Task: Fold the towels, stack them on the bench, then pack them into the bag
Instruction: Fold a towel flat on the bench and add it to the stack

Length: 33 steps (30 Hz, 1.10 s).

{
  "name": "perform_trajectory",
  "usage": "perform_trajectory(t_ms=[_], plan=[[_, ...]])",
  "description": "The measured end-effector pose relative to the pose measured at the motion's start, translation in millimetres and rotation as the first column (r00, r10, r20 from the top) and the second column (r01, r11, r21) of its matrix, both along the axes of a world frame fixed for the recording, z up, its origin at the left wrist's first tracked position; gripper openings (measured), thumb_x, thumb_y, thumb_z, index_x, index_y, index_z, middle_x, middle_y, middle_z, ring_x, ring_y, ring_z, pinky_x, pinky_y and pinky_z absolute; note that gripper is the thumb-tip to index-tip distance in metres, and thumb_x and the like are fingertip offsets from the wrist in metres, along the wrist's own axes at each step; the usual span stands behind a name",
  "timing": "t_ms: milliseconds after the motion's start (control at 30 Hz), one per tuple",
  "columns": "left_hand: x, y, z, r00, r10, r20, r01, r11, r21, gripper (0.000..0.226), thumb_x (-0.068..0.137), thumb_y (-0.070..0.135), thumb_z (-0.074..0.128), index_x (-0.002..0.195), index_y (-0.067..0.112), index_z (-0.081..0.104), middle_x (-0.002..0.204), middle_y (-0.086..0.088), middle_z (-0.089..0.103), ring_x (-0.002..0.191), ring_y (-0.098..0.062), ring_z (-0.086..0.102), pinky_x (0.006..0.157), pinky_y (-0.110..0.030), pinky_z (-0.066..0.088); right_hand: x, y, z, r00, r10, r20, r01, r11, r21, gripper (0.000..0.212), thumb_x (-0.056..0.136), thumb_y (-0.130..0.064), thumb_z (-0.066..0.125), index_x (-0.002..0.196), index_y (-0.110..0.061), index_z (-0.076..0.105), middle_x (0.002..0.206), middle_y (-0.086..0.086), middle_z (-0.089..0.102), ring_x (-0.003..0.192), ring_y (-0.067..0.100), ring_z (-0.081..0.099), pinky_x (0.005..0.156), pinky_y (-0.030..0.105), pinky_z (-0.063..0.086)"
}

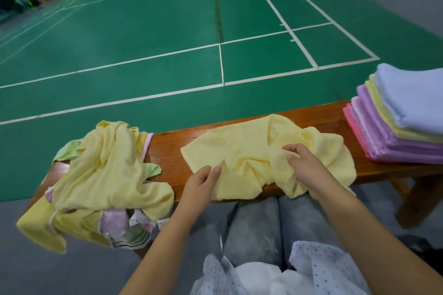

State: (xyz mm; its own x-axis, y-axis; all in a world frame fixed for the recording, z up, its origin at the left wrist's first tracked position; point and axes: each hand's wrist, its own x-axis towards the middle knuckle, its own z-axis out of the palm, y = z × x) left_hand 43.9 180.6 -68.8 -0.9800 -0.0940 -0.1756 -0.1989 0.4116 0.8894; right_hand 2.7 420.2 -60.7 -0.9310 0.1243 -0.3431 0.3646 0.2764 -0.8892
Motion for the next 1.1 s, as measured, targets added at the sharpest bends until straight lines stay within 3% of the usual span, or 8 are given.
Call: perform_trajectory(t_ms=[100,233,333,500,600,700,900,1100], plan=[[-2.5,13.3,12.2,0.993,0.109,0.035,-0.111,0.992,0.065,0.040,0.097,0.039,0.049,0.080,0.003,0.056,0.071,-0.001,0.047,0.067,-0.013,0.044,0.062,-0.028,0.036,8.1,8.4,-3.6,0.998,0.065,-0.026,-0.060,0.985,0.162,0.032,0.102,-0.020,0.034,0.132,-0.019,0.044,0.130,0.006,0.048,0.105,0.019,0.047,0.083,0.029,0.040],[-3.4,31.6,25.5,0.988,0.147,0.047,-0.149,0.988,0.050,0.028,0.099,0.039,0.046,0.095,0.017,0.061,0.085,0.006,0.060,0.077,-0.010,0.054,0.065,-0.026,0.043,15.8,11.0,-2.5,0.997,0.072,0.001,-0.071,0.981,0.178,0.029,0.102,-0.021,0.036,0.127,-0.021,0.049,0.119,0.006,0.051,0.097,0.020,0.049,0.070,0.030,0.043],[-2.8,42.9,31.7,0.989,0.148,0.010,-0.148,0.989,-0.009,0.024,0.100,0.038,0.042,0.096,0.019,0.057,0.090,0.004,0.060,0.080,-0.006,0.053,0.067,-0.023,0.043,21.1,14.1,4.4,0.998,0.027,-0.063,-0.021,0.996,0.088,0.026,0.096,-0.021,0.051,0.122,-0.022,0.054,0.107,-0.004,0.052,0.099,0.019,0.053,0.084,0.034,0.050],[1.9,67.9,37.2,0.980,0.086,-0.178,-0.106,0.989,-0.103,0.028,0.099,0.035,0.047,0.075,0.020,0.054,0.071,0.008,0.054,0.064,-0.001,0.048,0.055,-0.010,0.037,28.3,10.4,30.9,0.980,-0.128,-0.150,0.100,0.979,-0.179,0.034,0.081,-0.018,0.074,0.111,-0.020,0.057,0.102,-0.003,0.059,0.093,0.008,0.059,0.083,0.031,0.054],[0.4,86.6,37.4,0.973,0.016,-0.230,-0.065,0.976,-0.208,0.020,0.098,0.036,0.049,0.087,0.025,0.060,0.090,0.010,0.059,0.082,0.002,0.052,0.064,-0.005,0.037,33.1,-0.3,36.8,0.975,-0.139,-0.171,0.100,0.970,-0.221,0.025,0.079,-0.013,0.075,0.099,-0.017,0.061,0.096,-0.001,0.066,0.090,0.010,0.062,0.078,0.027,0.054],[2.4,100.2,34.5,0.954,-0.051,-0.295,-0.026,0.967,-0.253,0.022,0.098,0.033,0.049,0.088,0.022,0.066,0.086,0.008,0.058,0.080,0.003,0.052,0.065,-0.003,0.036,36.2,-7.3,35.9,0.975,-0.127,-0.184,0.087,0.973,-0.212,0.015,0.081,-0.011,0.072,0.090,-0.018,0.062,0.085,0.000,0.069,0.077,0.011,0.065,0.068,0.020,0.054],[8.5,108.4,26.7,0.878,-0.236,-0.417,0.060,0.918,-0.393,0.032,0.098,0.021,0.052,0.128,0.017,0.061,0.098,0.003,0.062,0.084,-0.001,0.051,0.070,-0.003,0.036,38.2,-7.8,33.3,0.970,-0.177,-0.164,0.117,0.941,-0.319,0.008,0.087,-0.007,0.066,0.089,-0.015,0.065,0.081,0.002,0.071,0.073,0.007,0.069,0.068,0.019,0.056],[13.5,111.2,18.1,0.846,-0.329,-0.420,0.080,0.856,-0.511,0.040,0.097,0.025,0.044,0.134,0.015,0.056,0.099,-0.003,0.063,0.082,-0.013,0.057,0.065,-0.017,0.042,39.4,-4.1,34.5,0.972,-0.197,-0.130,0.131,0.908,-0.398,0.009,0.088,-0.005,0.062,0.089,-0.013,0.066,0.086,0.006,0.072,0.081,0.013,0.070,0.071,0.022,0.057]])
